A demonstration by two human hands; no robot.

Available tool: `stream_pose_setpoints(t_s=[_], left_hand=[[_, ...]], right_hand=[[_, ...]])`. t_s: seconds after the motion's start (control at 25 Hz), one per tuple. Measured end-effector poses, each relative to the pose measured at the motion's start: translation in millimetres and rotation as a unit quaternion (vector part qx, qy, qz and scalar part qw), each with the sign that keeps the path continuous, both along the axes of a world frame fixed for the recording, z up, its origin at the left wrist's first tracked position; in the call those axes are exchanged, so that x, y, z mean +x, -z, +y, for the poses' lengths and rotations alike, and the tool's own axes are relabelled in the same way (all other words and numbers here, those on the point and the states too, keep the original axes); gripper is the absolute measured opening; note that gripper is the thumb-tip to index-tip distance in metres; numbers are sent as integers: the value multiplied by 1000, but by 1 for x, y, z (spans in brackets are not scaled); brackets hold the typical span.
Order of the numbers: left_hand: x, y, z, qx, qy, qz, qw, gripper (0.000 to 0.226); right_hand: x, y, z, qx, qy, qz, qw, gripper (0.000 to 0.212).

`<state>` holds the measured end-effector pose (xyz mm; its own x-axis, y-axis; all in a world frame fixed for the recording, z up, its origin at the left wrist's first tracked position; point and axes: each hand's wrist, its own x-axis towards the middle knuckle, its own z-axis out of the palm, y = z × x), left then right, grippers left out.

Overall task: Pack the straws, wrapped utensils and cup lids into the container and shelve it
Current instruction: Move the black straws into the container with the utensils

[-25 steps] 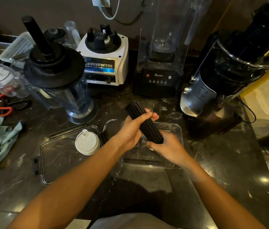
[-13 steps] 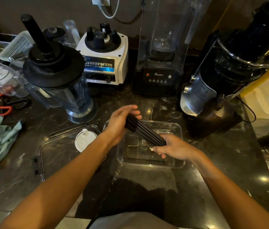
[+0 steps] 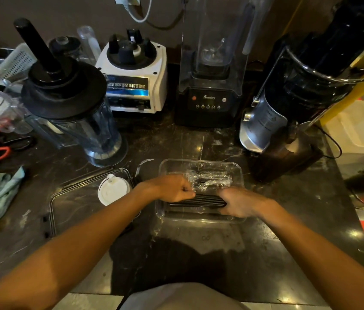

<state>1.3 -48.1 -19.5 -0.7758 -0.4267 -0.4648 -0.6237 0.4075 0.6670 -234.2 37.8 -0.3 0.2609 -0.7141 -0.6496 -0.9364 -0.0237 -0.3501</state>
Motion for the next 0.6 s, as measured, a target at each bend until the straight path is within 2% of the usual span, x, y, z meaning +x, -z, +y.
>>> stream_pose_setpoints(t_s=[0.12, 0.24, 0.4, 0.6], left_hand=[[-13, 4, 7, 0, 38, -18, 999, 27], [-24, 12, 12, 15, 66, -30, 997, 27], [-21, 30, 10, -4, 61, -42, 997, 30], [-19, 40, 16, -2, 53, -53, 997, 27]], right_hand=[[5, 6, 2, -3, -37, 56, 998, 26], [11, 12, 4, -5, -61, 96, 994, 25], [18, 18, 4, -6, -55, 103, 993, 26], [21, 19, -1, 51, -34, 89, 994, 24]])
